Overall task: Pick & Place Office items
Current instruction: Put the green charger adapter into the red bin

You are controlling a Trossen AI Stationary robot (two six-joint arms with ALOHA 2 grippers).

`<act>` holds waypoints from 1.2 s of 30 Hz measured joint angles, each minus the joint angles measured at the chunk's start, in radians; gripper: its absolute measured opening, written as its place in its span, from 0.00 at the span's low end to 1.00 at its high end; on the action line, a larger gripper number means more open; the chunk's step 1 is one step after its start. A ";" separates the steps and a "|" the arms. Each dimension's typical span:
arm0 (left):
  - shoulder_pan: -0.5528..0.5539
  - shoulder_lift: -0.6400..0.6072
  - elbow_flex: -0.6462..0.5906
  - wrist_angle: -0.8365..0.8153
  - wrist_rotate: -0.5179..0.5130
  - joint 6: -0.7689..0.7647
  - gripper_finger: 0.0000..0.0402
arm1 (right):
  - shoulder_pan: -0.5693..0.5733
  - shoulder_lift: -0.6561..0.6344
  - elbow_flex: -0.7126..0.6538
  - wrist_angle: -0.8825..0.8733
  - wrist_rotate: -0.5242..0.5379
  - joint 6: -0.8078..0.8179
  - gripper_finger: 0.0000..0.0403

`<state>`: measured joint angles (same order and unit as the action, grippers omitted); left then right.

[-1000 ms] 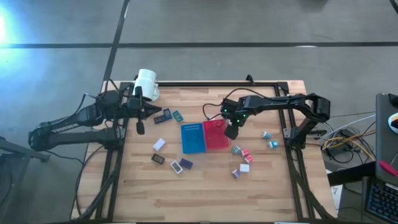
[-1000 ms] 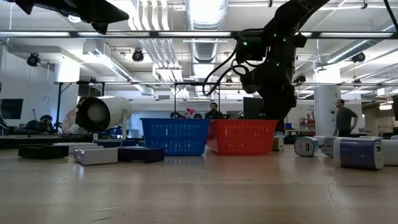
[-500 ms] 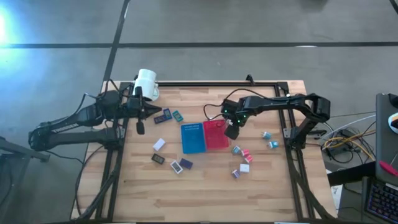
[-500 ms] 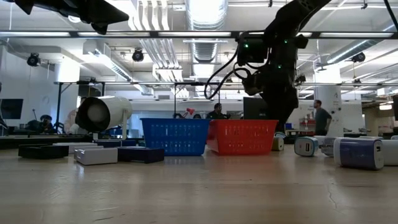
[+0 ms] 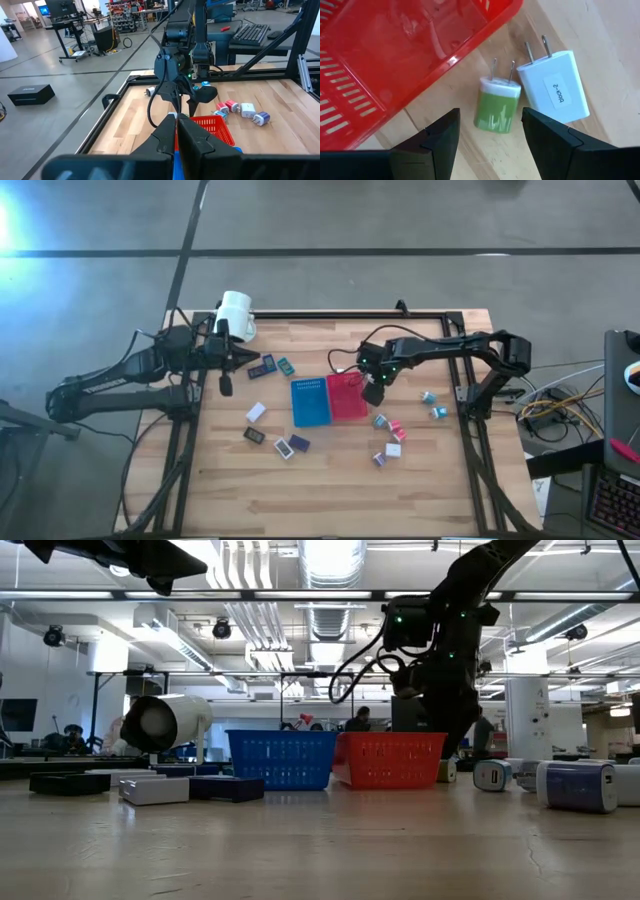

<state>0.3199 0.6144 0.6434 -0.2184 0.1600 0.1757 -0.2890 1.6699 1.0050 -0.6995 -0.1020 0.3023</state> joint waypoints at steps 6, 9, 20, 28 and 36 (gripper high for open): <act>0.000 0.000 0.000 0.000 0.000 0.000 0.06 | 0.000 0.000 -0.003 0.001 0.000 0.002 0.52; 0.000 0.000 0.000 0.000 -0.001 0.000 0.06 | 0.000 0.013 -0.006 0.002 -0.001 0.004 0.52; 0.000 0.000 0.000 0.000 -0.003 0.000 0.06 | 0.000 0.177 0.030 -0.025 -0.004 -0.048 0.52; 0.000 0.000 0.000 0.000 -0.003 0.000 0.06 | -0.001 0.161 0.134 -0.044 0.040 -0.078 0.52; 0.000 -0.002 0.000 -0.017 -0.002 0.000 0.06 | -0.001 0.150 0.199 -0.056 0.052 -0.090 0.50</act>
<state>0.3202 0.6124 0.6430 -0.2355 0.1577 0.1757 -0.2901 1.8200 1.2040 -0.7555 -0.0496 0.2125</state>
